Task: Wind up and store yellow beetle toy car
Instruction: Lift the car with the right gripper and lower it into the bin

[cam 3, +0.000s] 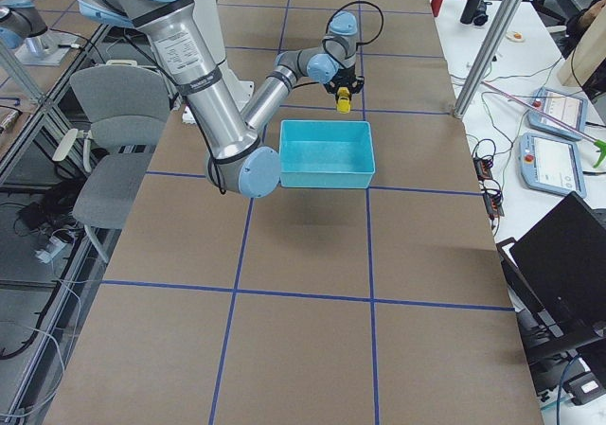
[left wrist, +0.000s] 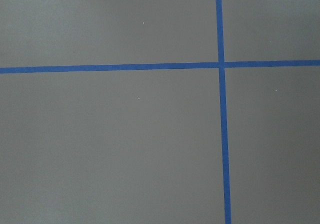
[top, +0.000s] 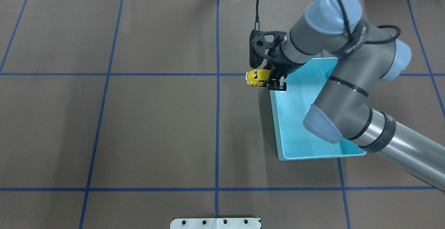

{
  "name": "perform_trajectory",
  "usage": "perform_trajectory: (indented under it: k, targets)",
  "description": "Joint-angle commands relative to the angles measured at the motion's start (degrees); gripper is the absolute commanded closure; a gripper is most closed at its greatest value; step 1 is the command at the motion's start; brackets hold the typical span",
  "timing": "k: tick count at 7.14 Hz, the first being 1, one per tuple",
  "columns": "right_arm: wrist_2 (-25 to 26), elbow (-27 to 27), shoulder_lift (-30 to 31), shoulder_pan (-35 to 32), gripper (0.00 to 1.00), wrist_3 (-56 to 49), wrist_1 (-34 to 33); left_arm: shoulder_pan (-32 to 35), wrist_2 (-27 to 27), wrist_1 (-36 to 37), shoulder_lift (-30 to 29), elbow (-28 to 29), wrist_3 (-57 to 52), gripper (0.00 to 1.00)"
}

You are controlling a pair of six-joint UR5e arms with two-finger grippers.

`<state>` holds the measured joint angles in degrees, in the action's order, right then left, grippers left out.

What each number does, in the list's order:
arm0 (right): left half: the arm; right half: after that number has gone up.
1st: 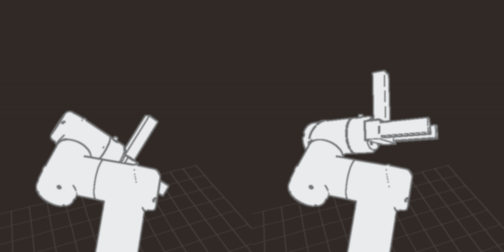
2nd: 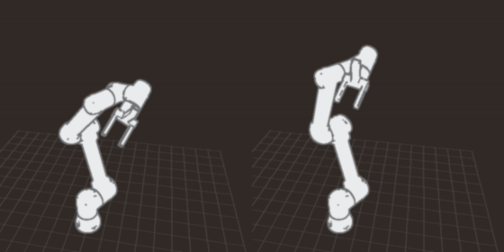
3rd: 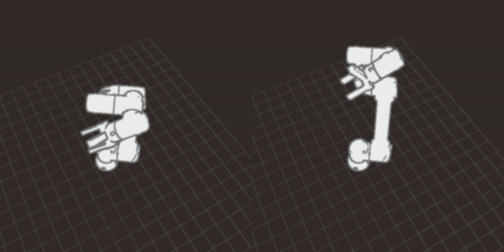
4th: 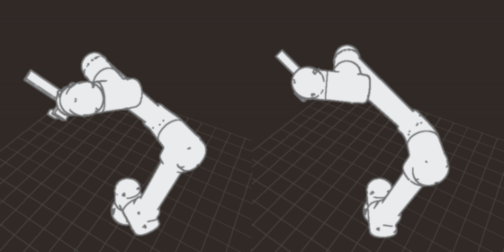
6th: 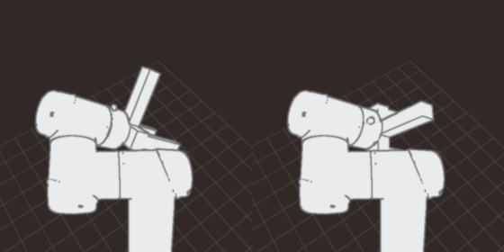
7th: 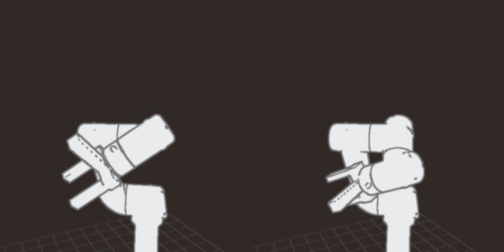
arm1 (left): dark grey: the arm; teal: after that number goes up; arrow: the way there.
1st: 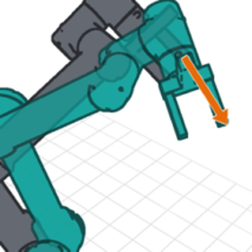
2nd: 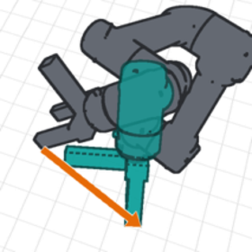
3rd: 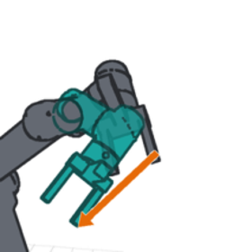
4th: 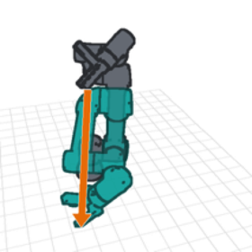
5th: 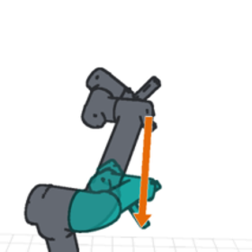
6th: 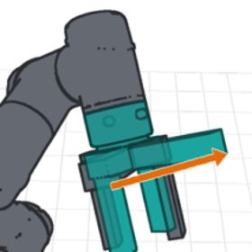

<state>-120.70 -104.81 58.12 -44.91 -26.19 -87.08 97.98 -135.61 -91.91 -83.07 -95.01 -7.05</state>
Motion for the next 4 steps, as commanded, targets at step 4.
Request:
perform_trajectory:
  k: [4]
  targets:
    - [-1.9,-7.5,18.9,2.0,1.00,-9.2,6.0,-0.1,0.0,0.0,0.0,0.4,0.2,0.00]
